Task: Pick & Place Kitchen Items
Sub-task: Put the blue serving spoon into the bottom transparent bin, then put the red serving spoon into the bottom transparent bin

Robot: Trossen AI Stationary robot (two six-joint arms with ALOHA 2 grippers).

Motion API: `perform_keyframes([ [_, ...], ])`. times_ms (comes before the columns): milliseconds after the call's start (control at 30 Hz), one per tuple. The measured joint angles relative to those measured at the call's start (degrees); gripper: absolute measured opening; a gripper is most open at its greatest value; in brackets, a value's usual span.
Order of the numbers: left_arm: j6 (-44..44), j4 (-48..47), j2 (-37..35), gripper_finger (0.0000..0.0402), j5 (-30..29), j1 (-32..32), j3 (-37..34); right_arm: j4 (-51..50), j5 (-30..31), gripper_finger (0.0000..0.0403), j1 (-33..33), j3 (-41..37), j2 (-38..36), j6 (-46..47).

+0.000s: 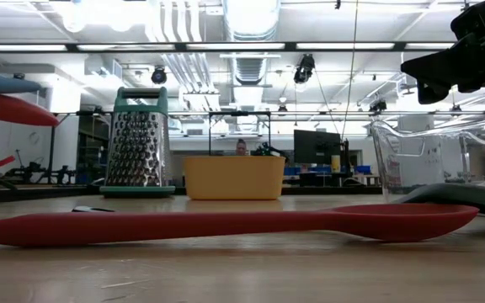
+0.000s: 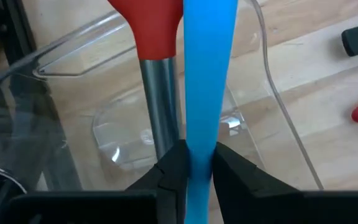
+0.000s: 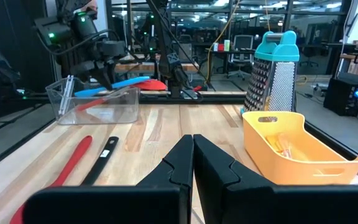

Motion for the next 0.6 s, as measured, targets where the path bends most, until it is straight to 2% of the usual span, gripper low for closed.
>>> perform_keyframes([
  [133, -1.05, 0.14, 0.0, 0.0086, 0.08, 0.02, 0.06, 0.02, 0.02, 0.0008, -0.02, 0.0, 0.0, 0.05],
  [433, 0.8, 0.29, -0.61, 0.0185, -0.26, 0.12, 0.53, 0.02, 0.02, 0.0008, -0.01, 0.0, 0.0, 0.08],
  [600, 3.02, 0.6, -2.62, 0.0196, -3.45, 0.55, 0.65, 0.0, 0.01, 0.0008, -0.02, 0.0, 0.0, 0.06],
])
